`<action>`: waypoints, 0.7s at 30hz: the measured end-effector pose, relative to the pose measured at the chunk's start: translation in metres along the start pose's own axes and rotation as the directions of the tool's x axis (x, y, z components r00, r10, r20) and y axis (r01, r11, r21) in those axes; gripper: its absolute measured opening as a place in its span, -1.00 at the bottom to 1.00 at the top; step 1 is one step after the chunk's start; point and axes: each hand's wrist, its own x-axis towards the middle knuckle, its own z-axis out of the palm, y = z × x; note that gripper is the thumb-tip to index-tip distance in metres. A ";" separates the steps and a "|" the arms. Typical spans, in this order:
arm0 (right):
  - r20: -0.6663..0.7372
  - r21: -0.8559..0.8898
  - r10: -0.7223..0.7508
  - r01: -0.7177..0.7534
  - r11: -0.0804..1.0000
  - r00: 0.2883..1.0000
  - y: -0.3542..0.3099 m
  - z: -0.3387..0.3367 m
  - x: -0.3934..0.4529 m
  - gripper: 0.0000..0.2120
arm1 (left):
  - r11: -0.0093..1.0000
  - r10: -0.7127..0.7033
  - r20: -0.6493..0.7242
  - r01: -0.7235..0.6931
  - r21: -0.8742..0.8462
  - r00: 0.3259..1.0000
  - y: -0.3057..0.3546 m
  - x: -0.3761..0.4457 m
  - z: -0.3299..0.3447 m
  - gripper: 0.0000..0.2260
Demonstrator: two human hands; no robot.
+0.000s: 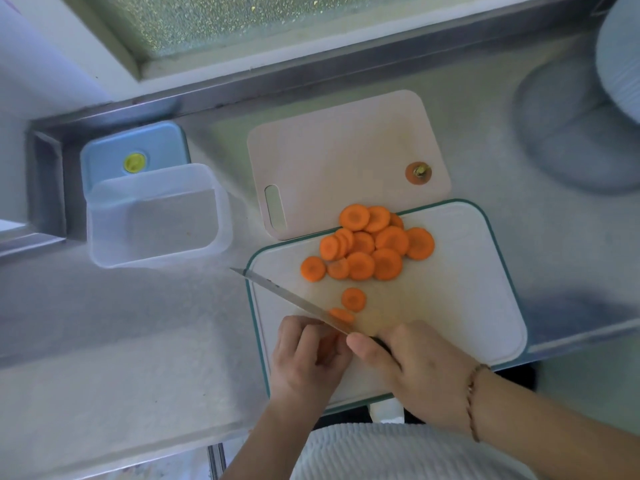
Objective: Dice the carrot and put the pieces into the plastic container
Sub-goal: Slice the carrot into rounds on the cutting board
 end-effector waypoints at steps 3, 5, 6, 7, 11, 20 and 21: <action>-0.008 -0.051 0.001 -0.001 0.999 1.000 0.005 0.000 -0.008 -0.24 | 1.000 0.022 0.025 -0.021 -0.005 0.999 -0.004 -0.001 0.001 -0.64; -0.011 -0.070 0.011 -0.011 0.997 1.000 0.008 0.003 -0.009 -0.22 | 0.999 0.041 0.034 -0.041 -0.007 0.999 -0.006 -0.001 0.002 -0.62; -0.008 -0.071 0.020 -0.021 0.997 1.000 0.008 0.003 -0.009 -0.23 | 0.999 0.047 0.035 -0.047 -0.007 0.998 -0.006 -0.001 0.002 -0.61; 0.000 -0.066 0.031 -0.030 0.997 1.000 0.008 0.004 -0.008 -0.25 | 0.999 0.052 0.033 -0.051 -0.007 0.998 -0.005 0.000 0.002 -0.62; 0.038 0.027 0.085 -0.086 0.996 0.996 0.001 0.001 -0.002 -0.32 | 0.997 0.076 0.007 -0.076 -0.006 0.997 -0.005 0.002 0.002 -0.67; -0.016 0.026 -0.037 0.037 0.999 0.999 -0.002 0.018 0.046 -0.22 | 0.995 0.097 -0.026 -0.096 0.016 0.995 -0.006 0.001 -0.003 -0.69; -0.017 0.030 -0.040 0.040 0.999 0.999 -0.006 0.013 0.041 -0.29 | 0.996 0.087 -0.034 -0.086 0.022 0.996 -0.007 0.001 -0.004 -0.69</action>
